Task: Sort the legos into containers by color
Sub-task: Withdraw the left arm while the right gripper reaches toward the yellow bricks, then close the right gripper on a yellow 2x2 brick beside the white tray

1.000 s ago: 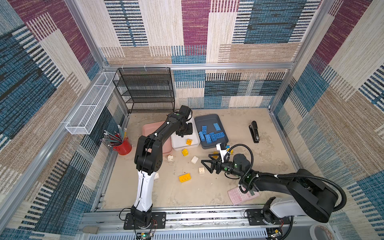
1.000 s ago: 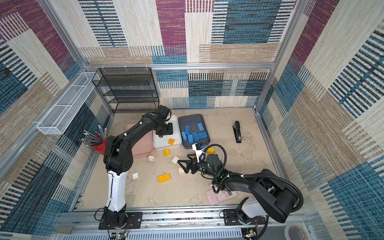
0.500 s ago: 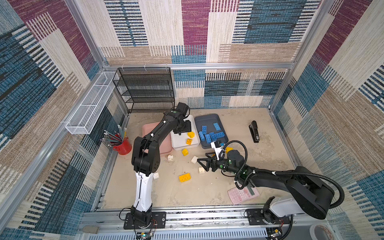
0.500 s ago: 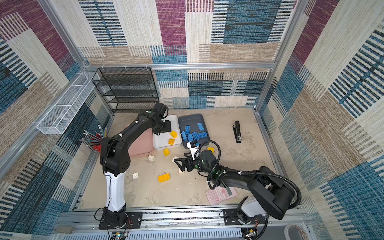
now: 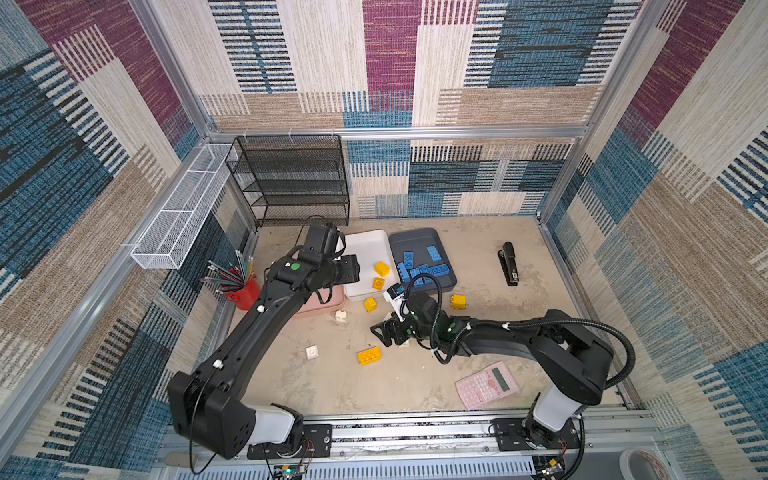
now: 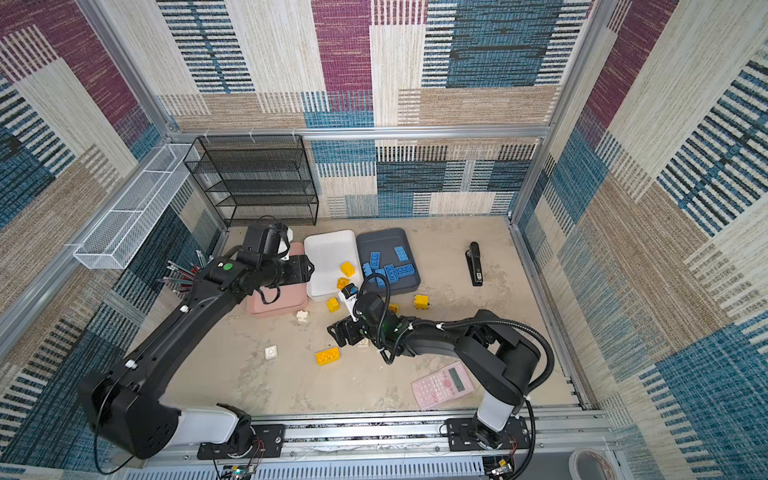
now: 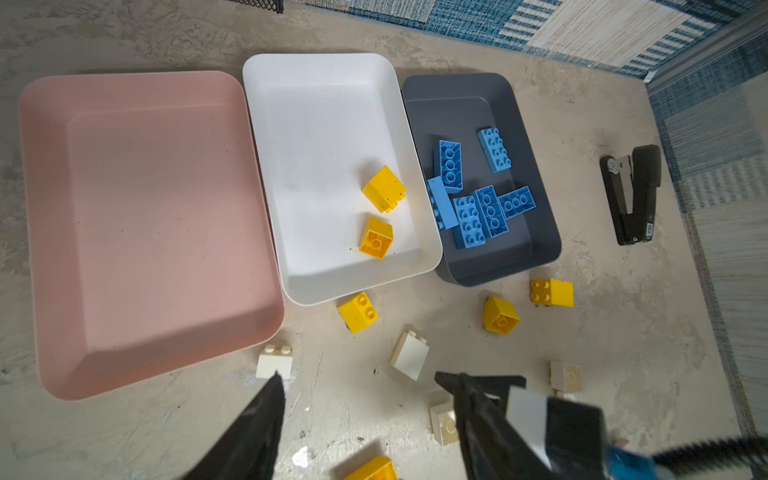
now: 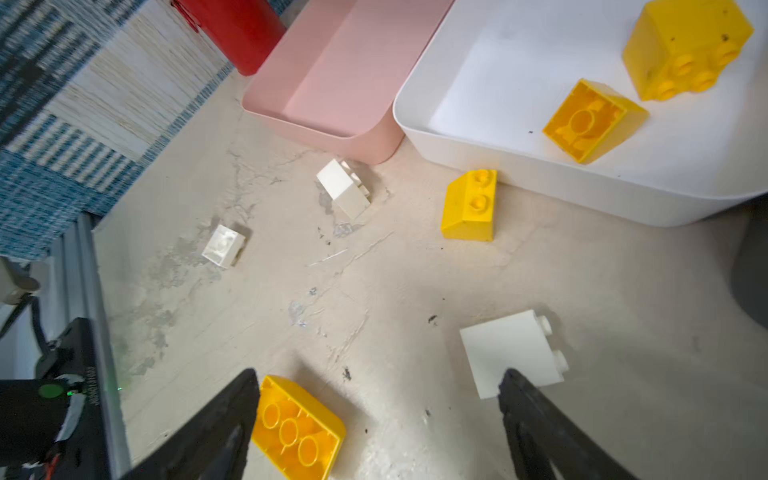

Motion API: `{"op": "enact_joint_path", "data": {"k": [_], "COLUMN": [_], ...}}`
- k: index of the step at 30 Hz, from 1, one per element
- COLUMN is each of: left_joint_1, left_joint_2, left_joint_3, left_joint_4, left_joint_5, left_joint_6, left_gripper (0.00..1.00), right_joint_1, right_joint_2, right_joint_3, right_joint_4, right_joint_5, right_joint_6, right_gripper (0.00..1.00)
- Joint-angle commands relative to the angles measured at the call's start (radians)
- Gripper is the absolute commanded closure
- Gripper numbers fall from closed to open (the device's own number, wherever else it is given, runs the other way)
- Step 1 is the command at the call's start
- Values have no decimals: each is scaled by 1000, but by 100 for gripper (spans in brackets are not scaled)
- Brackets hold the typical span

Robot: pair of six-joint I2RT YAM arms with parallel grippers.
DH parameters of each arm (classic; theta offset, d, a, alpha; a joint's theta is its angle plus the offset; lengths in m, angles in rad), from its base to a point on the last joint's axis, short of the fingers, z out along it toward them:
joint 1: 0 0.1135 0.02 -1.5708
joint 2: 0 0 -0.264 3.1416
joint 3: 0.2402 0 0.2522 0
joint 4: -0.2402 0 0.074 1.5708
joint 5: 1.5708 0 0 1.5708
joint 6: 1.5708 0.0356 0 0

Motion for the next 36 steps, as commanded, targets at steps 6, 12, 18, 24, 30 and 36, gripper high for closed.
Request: {"op": "enact_joint_path", "data": {"k": [6,12,18,24,30,36], "left_joint_1": [2,3,2,3,5,4], "left_joint_2": [-335,-515,-598,-605,-604,-603], "left_joint_3": [-228,-348,-414,-432,-432,-432], "left_joint_4": [-15,-19,-25,-25,-22,-29], "left_joint_5": [33,72,61,63,63,59], "left_joint_6": [54,56,79,84,85,94], "left_gripper": [34,34,34,34,34,34], "right_joint_1": [7,7,7,7,7,7], "right_joint_2": [143,230,292,364,411,444], "right_joint_3": [209,306,377,460,503,523], "right_joint_4": [-233,-282,-291,-307,-300,-288], "right_joint_5": [141,225,283,304,323,351], "right_joint_6": [-56,-44,-43,-50,-60,-65], "right_gripper": [12,19,23,26,29,37]}}
